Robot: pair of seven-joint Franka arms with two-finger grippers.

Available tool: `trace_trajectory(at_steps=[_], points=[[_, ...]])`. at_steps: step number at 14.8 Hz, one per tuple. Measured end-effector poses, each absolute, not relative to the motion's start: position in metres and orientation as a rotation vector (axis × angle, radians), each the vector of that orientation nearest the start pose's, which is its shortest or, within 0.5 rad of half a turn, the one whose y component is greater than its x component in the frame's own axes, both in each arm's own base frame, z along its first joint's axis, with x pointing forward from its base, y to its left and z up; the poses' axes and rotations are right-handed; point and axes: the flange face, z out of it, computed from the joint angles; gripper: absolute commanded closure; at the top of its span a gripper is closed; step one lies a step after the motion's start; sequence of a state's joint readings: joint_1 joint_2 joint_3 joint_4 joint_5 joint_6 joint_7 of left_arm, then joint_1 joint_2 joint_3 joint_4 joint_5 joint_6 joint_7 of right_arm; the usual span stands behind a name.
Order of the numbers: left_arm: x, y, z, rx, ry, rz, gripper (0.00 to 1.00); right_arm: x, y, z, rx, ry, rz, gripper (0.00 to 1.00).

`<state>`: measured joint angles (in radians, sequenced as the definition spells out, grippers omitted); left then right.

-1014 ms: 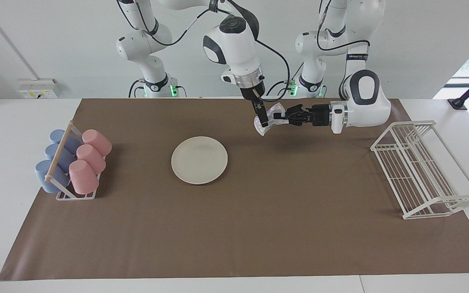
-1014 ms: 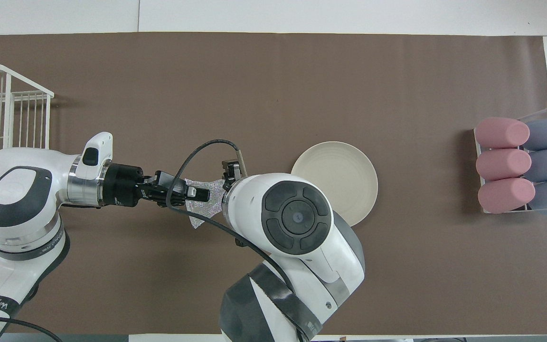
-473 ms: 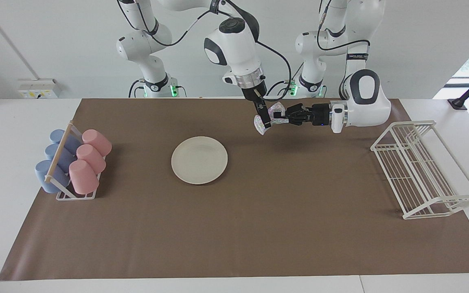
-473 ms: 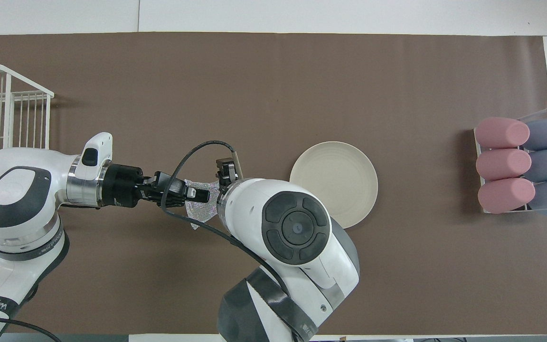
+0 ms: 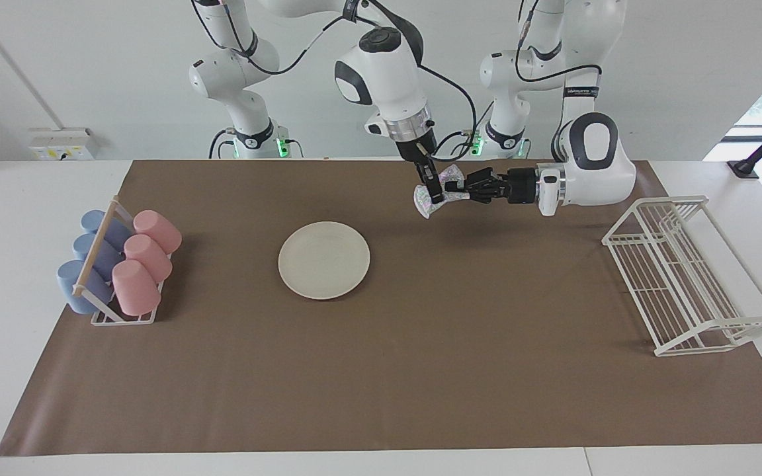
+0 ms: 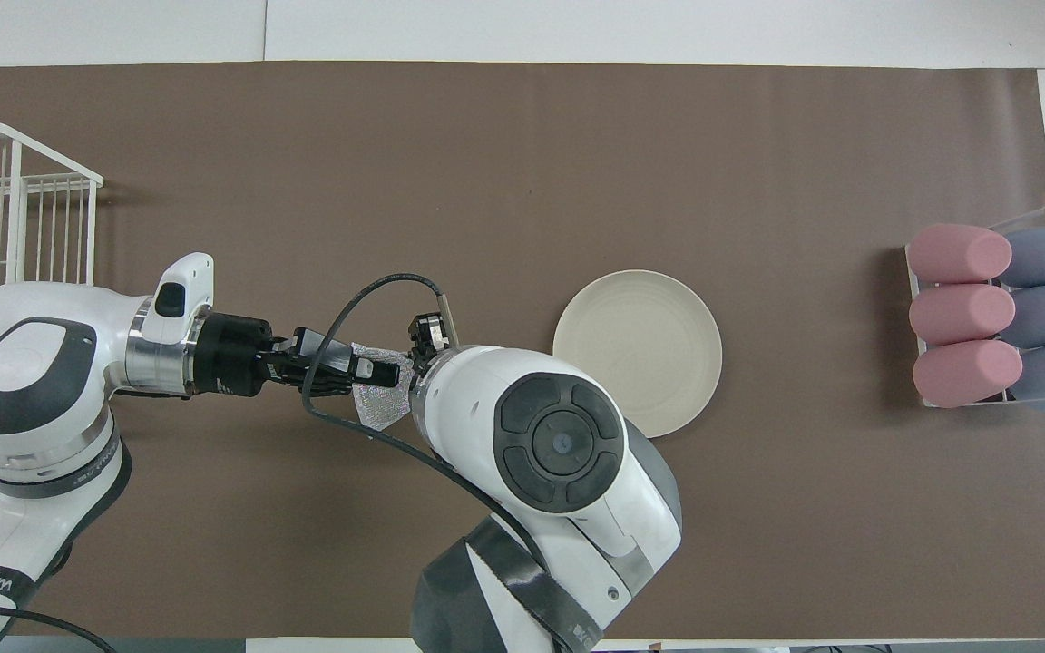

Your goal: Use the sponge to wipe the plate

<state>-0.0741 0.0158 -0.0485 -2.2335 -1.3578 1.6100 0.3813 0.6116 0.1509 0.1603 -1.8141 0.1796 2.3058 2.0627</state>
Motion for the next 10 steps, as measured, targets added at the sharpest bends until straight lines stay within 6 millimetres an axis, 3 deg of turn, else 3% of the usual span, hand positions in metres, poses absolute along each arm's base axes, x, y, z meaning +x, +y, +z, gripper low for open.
trace_trajectory(at_steps=[5,6,7,10], points=[[0.4785,-0.1617,0.3951,1.771,0.064,-0.391,1.0,0.4563,0.4411,0.4928,-2.108,1.785,0.169,1.0],[0.4783,-0.162,0.3952,1.772,0.062,-0.391,0.66,0.4564,0.4411,0.4929,-2.107,1.786,0.169,1.0],[0.4782,-0.1622,0.3956,1.772,0.059,-0.388,0.01,0.4567,0.4408,0.4929,-2.106,1.786,0.17,1.0],[0.4771,-0.1612,0.4011,1.782,0.046,-0.379,0.0,0.4582,0.4381,0.4899,-2.106,1.796,0.17,1.0]])
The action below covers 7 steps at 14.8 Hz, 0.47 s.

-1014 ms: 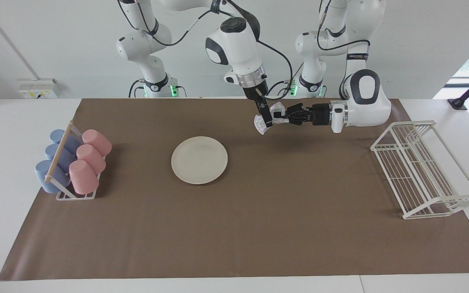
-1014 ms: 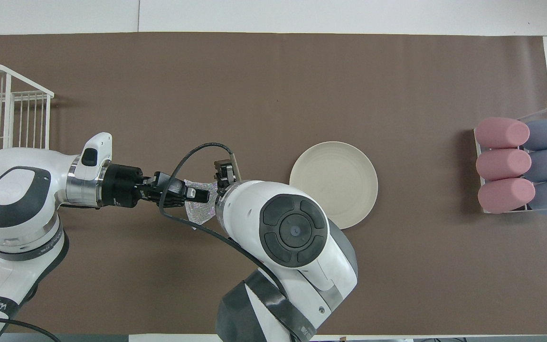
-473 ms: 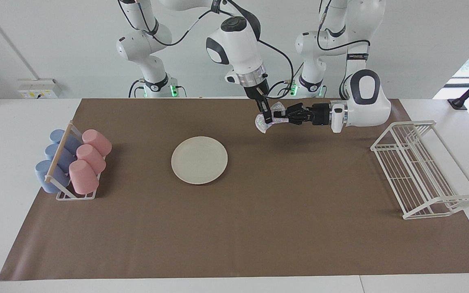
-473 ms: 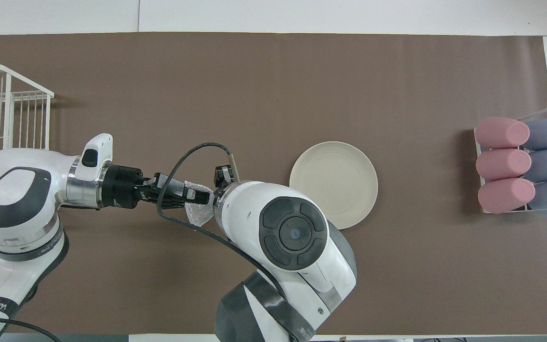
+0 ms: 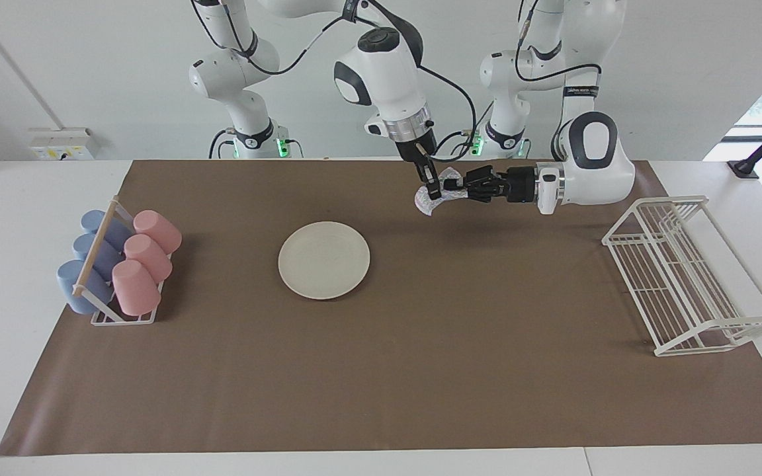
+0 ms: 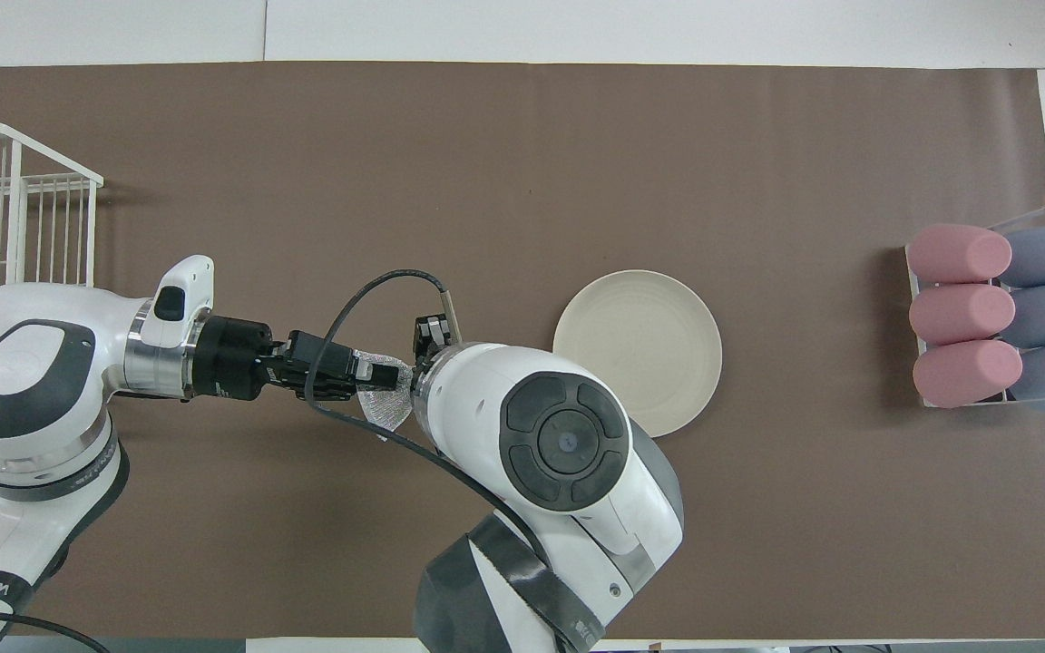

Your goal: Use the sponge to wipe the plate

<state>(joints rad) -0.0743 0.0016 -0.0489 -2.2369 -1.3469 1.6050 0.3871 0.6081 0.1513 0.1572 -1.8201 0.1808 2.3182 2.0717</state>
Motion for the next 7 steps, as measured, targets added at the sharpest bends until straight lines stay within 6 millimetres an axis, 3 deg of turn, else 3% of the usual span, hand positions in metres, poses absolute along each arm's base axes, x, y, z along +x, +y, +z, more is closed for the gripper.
trace_trajectory(at_steps=[4,7], points=[[0.476,-0.161,0.407,1.789,0.036,-0.371,0.0,0.464,0.425,0.475,-2.153,1.779,0.156,1.0],[0.476,-0.16,0.406,1.795,0.034,-0.374,0.0,0.486,0.38,0.449,-2.268,1.705,0.112,1.0]])
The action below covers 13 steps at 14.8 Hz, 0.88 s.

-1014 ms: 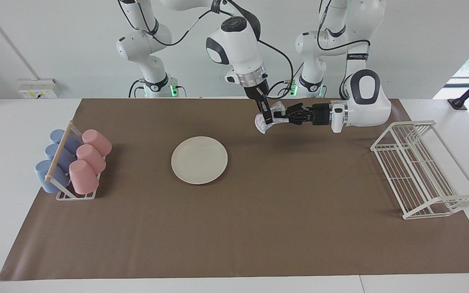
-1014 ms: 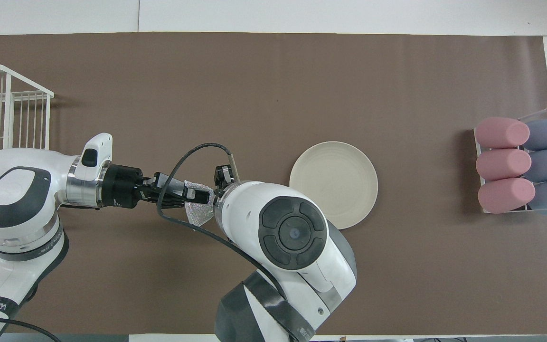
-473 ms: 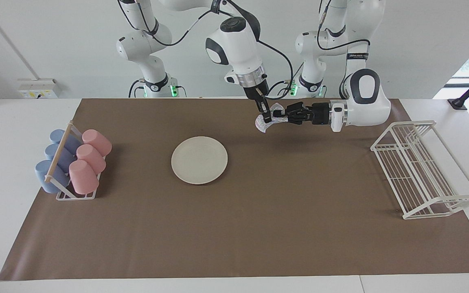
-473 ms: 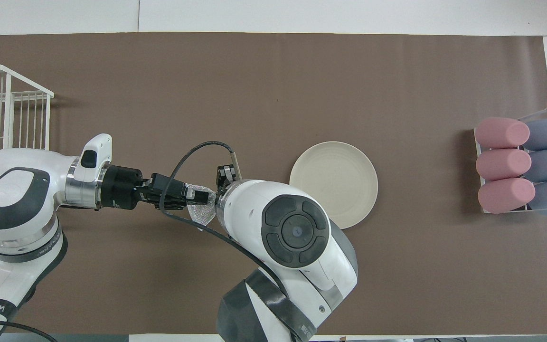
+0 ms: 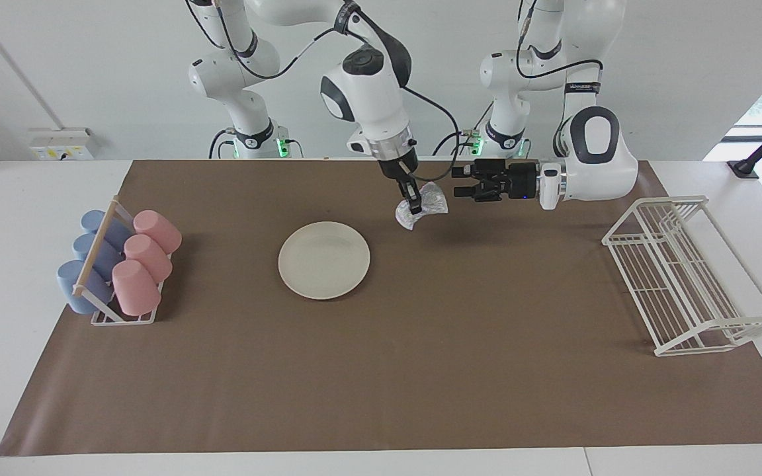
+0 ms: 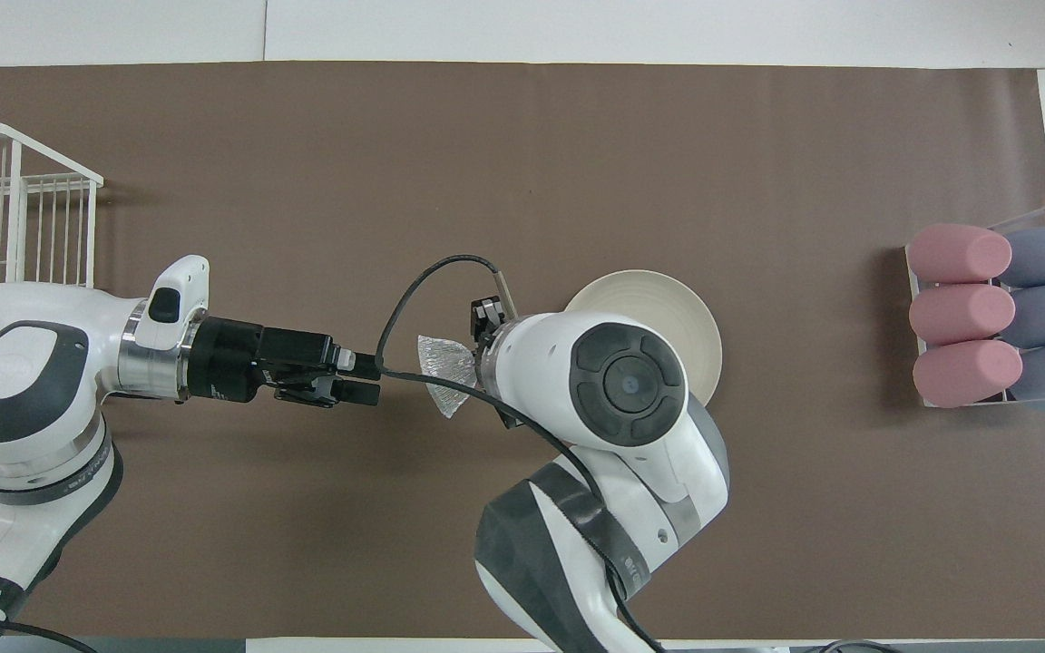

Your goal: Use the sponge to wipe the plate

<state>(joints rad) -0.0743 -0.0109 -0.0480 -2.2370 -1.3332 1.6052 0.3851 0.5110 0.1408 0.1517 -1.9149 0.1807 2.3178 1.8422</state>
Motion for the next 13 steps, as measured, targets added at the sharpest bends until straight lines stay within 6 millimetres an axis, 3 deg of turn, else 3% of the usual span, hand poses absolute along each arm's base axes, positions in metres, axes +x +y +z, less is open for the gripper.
trace_trajectory(at_steps=[3,5,9,13], points=[[0.475,-0.158,0.405,1.81,0.029,-0.377,0.0,0.498,0.33,0.414,-2.363,1.669,0.094,1.0],[0.475,-0.155,0.403,1.826,0.025,-0.38,0.0,0.495,0.31,0.385,-2.387,1.677,0.09,1.0],[0.471,-0.144,0.395,1.964,-0.036,-0.408,0.0,0.486,0.282,0.344,-2.456,1.677,0.112,1.0],[0.474,-0.127,0.389,2.094,-0.078,-0.405,0.0,0.482,0.274,0.317,-2.505,1.683,0.152,1.0]])
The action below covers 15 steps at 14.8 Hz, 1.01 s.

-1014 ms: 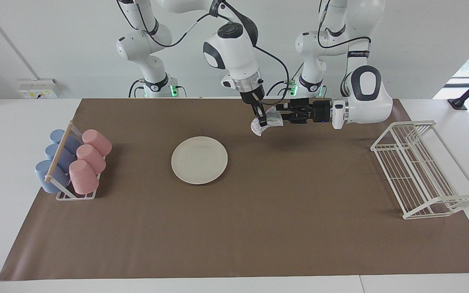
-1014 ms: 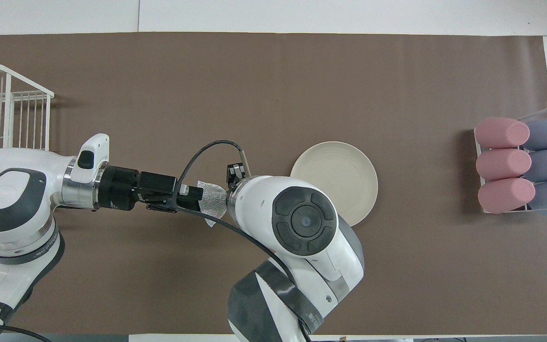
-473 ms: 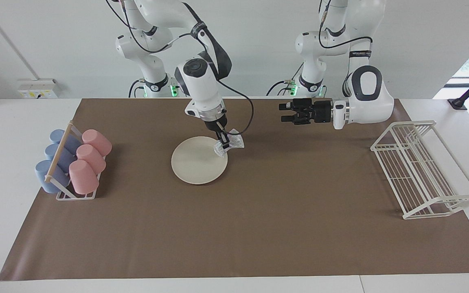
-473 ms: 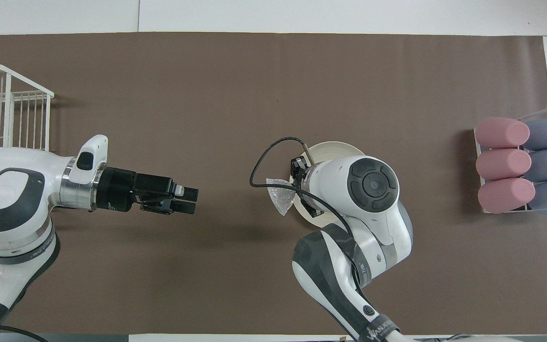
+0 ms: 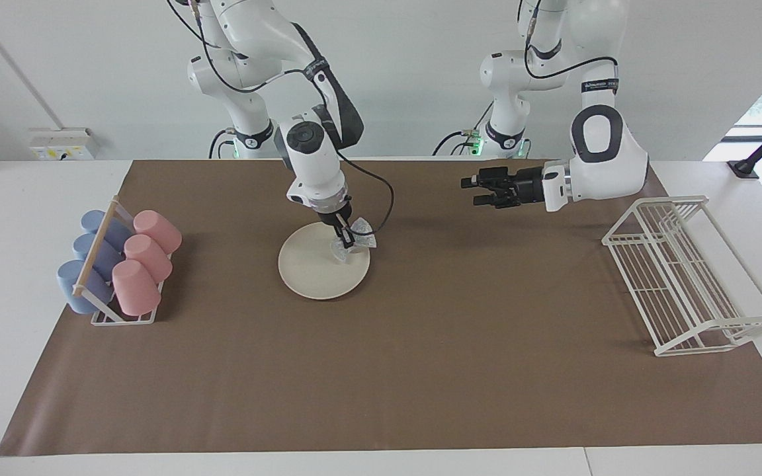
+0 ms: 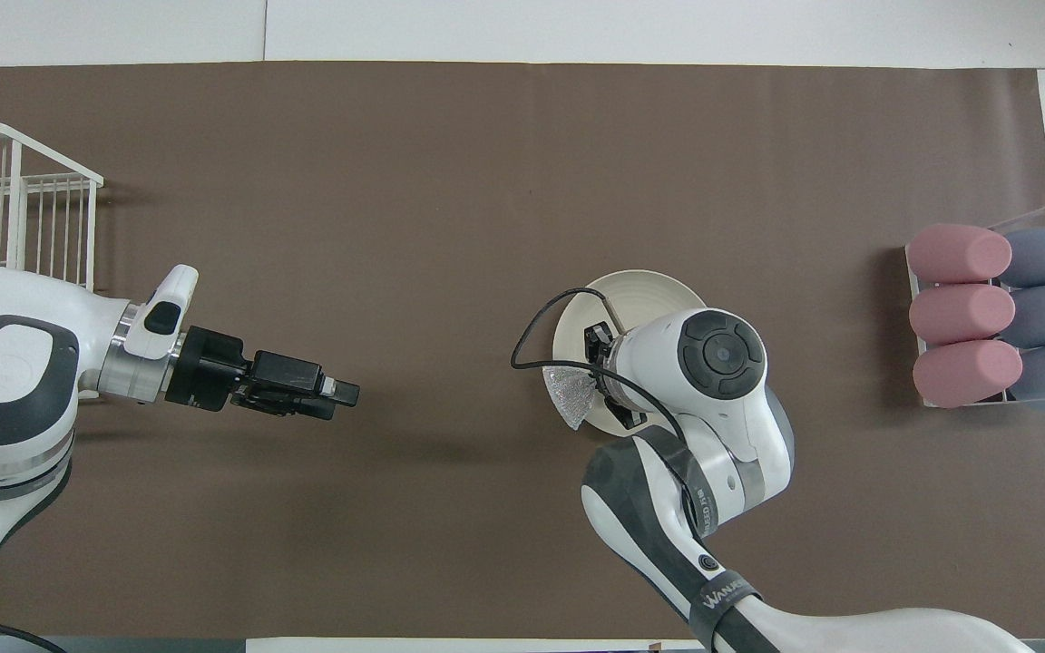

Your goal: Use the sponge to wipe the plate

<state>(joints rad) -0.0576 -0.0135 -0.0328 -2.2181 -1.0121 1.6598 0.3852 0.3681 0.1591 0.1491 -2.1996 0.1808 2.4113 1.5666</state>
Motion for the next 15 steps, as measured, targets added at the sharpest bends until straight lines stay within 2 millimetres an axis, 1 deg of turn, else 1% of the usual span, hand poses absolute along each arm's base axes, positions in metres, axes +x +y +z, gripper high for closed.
trace_trajectory(at_steps=[2,5,7,9,11,12,15], points=[[0.476,-0.123,0.391,2.144,-0.108,-0.403,0.0,0.481,0.267,0.304,-2.542,1.661,0.169,1.0],[0.486,-0.109,0.4,2.201,-0.109,-0.38,0.0,0.487,0.248,0.299,-2.581,1.58,0.149,1.0],[0.492,-0.104,0.407,2.232,-0.071,-0.381,0.0,0.495,0.227,0.299,-2.619,1.498,0.129,1.0],[0.494,-0.101,0.409,2.285,-0.043,-0.391,0.0,0.504,0.202,0.298,-2.649,1.437,0.116,1.0],[0.495,-0.099,0.41,2.314,-0.033,-0.4,0.0,0.51,0.184,0.298,-2.67,1.393,0.107,1.0],[0.496,-0.099,0.41,2.318,-0.026,-0.403,0.0,0.512,0.179,0.298,-2.674,1.382,0.104,1.0],[0.496,-0.099,0.412,2.328,-0.004,-0.413,0.0,0.512,0.179,0.297,-2.676,1.378,0.103,1.0]])
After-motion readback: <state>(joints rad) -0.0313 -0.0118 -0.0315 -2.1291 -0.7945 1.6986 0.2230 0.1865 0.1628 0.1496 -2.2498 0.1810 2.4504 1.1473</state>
